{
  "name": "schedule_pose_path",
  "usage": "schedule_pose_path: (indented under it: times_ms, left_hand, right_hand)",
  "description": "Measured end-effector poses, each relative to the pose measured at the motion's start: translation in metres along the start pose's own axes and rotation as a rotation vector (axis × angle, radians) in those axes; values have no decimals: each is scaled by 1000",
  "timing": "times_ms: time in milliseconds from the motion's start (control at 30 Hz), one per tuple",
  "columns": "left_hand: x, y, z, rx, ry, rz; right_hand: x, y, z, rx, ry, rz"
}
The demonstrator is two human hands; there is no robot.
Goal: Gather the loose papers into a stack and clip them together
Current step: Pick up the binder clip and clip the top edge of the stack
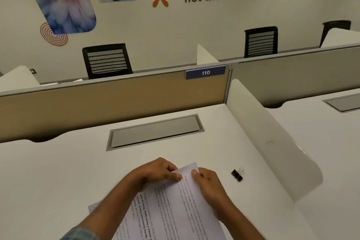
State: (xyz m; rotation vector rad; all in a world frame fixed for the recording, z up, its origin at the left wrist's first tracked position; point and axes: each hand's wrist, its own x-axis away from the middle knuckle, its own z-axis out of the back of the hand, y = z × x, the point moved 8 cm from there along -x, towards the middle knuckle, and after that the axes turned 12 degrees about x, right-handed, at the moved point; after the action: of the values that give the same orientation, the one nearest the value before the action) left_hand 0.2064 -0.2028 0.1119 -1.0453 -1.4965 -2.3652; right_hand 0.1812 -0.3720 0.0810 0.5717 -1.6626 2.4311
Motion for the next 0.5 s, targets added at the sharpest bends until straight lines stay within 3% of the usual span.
schedule_pose_path:
  times_ms: [367, 433, 500]
  left_hand:
    - [-35, 7, -22, 17, -77, 45]
    - [-42, 6, -23, 12, -82, 62]
    - [-47, 3, -24, 2, -85, 80]
  right_hand:
    - [-20, 23, 32, -91, 62, -35]
    - [-31, 36, 60, -93, 193, -13]
    - [-38, 55, 105, 29, 452, 4]
